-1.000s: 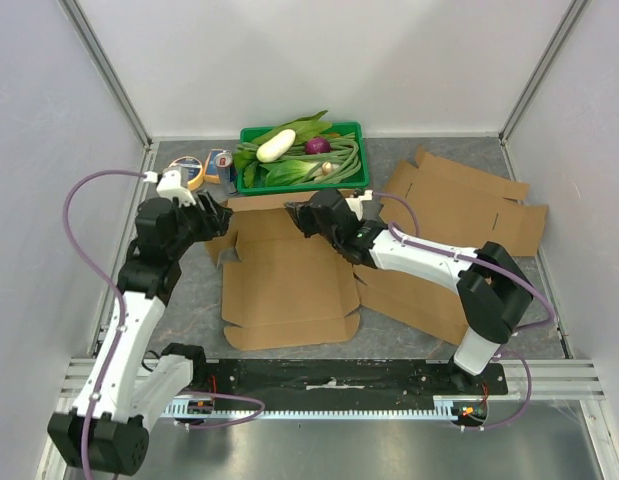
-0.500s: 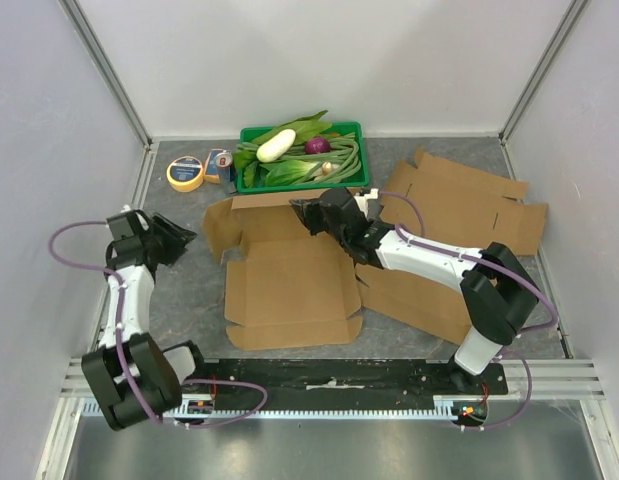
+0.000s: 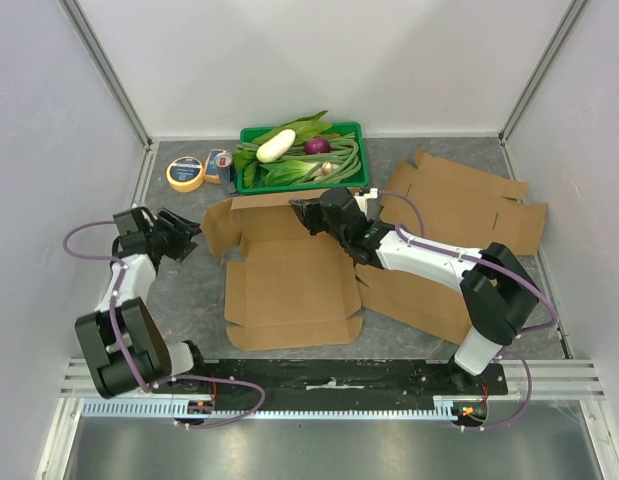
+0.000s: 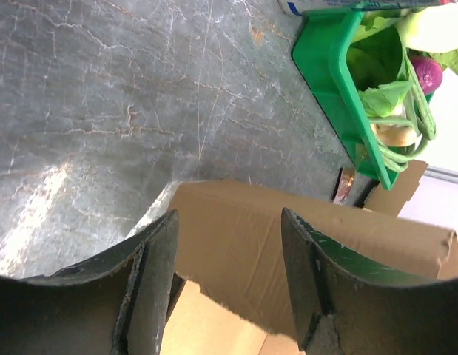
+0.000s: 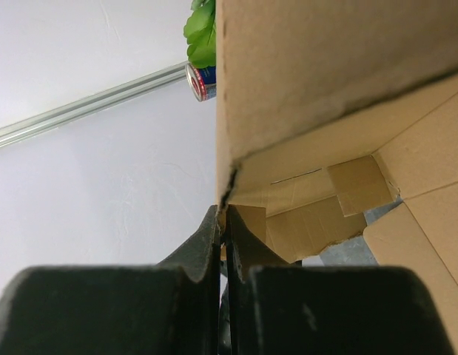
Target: Fold the paper box
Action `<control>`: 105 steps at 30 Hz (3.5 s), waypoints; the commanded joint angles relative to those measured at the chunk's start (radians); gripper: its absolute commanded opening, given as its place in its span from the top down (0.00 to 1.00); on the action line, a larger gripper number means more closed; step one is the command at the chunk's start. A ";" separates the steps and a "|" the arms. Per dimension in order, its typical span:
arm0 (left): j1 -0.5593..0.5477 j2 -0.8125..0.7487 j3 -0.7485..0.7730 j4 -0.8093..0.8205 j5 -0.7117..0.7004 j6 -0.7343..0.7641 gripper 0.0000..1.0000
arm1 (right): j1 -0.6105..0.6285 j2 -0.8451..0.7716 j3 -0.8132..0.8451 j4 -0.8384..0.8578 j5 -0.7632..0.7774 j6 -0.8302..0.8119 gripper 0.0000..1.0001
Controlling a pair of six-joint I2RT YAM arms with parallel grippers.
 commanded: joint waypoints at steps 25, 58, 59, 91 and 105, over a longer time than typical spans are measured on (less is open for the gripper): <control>-0.135 -0.247 -0.025 -0.161 -0.120 -0.072 0.43 | 0.000 -0.018 -0.039 0.016 0.022 -0.013 0.92; -0.282 -0.083 -0.315 0.152 -0.121 -0.276 0.98 | -0.077 0.001 -0.027 0.037 0.030 0.005 0.93; -0.279 -0.066 -0.307 0.123 -0.146 -0.282 0.98 | -0.077 -0.002 -0.032 0.045 0.024 0.002 0.93; -0.296 -0.472 -0.131 -0.095 -0.405 0.104 0.30 | -0.074 -0.028 -0.082 0.070 -0.022 -0.079 0.93; -0.326 -0.085 0.061 0.000 -0.278 0.233 0.60 | -0.074 -0.022 -0.084 0.083 -0.028 -0.075 0.93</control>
